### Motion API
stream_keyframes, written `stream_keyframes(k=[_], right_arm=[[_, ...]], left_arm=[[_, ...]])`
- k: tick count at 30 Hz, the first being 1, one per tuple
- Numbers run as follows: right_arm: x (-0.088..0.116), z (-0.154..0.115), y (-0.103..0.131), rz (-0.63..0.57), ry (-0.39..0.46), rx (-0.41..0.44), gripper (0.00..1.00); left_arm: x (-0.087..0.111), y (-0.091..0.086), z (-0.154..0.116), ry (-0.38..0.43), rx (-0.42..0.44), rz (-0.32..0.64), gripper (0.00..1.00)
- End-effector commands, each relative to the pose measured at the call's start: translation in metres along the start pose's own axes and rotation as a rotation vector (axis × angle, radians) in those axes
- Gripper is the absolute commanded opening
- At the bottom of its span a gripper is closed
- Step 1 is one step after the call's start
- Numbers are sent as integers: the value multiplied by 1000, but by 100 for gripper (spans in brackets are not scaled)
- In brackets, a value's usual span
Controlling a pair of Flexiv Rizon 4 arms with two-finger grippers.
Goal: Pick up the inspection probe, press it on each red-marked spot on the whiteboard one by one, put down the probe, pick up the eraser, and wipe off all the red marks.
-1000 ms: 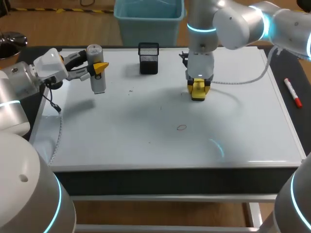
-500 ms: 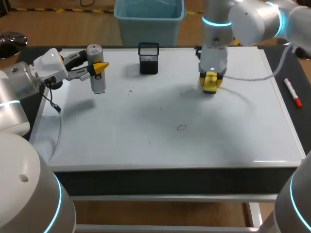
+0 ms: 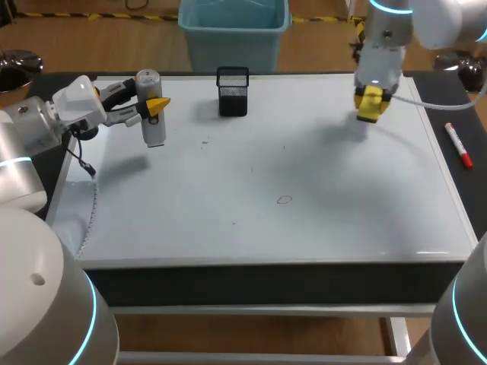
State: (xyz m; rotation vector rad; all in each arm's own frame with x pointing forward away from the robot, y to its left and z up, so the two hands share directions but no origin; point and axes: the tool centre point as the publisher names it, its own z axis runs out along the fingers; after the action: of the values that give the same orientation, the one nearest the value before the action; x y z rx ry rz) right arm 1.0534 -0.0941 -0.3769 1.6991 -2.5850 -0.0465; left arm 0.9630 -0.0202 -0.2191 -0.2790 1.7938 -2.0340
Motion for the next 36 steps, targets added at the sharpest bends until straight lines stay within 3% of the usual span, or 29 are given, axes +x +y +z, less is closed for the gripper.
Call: stream_keyframes(k=[1,12,33,36], right_arm=[[15,5,-17,5,-2,-14,0],[41,7,-33,38,16,-24,0],[41,7,-33,38,16,-24,0],[41,7,-33,38,16,-24,0]], left_arm=[[0,-1,0,-1,2,2,0],[0,-1,0,-1,2,2,0],[0,-1,0,-1,2,2,0],[26,-8,29,64,-4,19,0]])
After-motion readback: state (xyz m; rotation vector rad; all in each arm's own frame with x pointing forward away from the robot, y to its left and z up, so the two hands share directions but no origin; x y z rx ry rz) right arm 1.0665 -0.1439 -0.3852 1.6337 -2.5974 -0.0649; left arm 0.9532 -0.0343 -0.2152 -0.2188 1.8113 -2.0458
